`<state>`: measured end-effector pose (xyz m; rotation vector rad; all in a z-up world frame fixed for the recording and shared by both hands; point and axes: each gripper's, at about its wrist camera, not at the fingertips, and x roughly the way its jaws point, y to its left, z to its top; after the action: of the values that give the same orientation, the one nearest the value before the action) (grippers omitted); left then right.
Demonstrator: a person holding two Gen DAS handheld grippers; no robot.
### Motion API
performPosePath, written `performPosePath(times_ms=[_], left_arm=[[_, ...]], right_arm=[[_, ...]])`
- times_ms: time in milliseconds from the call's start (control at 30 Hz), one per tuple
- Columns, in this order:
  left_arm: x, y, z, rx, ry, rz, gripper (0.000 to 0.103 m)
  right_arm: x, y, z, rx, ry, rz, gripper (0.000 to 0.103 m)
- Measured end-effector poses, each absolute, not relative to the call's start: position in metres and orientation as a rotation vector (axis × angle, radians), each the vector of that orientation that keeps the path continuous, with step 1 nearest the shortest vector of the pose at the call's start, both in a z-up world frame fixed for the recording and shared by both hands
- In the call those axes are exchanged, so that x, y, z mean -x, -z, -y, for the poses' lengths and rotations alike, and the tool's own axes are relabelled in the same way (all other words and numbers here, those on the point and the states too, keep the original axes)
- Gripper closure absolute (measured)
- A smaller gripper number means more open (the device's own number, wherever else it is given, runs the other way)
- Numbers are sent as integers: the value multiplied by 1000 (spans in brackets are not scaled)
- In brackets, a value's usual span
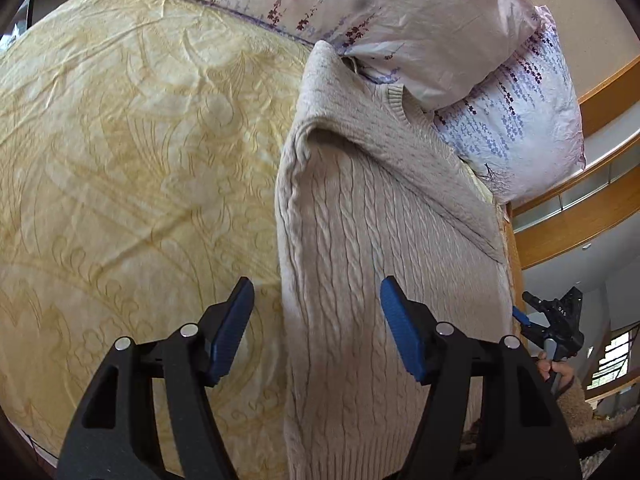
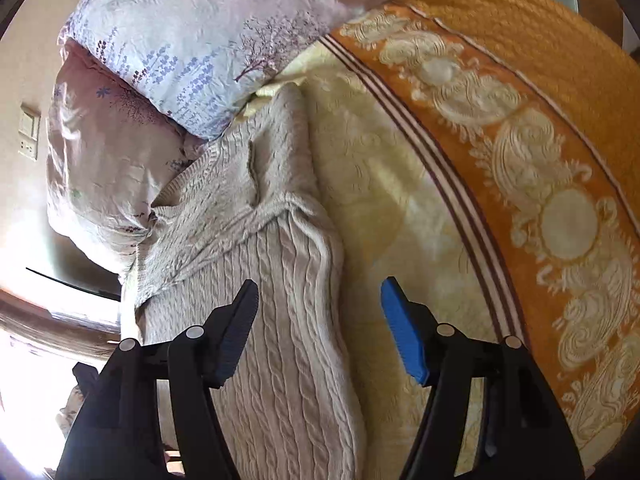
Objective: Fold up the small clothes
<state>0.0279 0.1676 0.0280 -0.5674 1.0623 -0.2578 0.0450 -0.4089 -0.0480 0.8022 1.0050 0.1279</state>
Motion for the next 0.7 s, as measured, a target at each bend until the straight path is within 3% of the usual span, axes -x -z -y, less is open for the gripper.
performPosePath(times_ms=[200, 467, 700], left_arm=[[-5, -17, -158, 695, 377, -1109, 52], [23, -10, -142, 741, 476, -1203, 60], [25, -8, -130, 673, 512, -1304, 84]], right_arm=[[-18, 67, 393, -918, -278, -1074, 54], [21, 76, 372, -969, -436, -1168, 63], [35, 76, 349, -864, -504, -1238, 82]])
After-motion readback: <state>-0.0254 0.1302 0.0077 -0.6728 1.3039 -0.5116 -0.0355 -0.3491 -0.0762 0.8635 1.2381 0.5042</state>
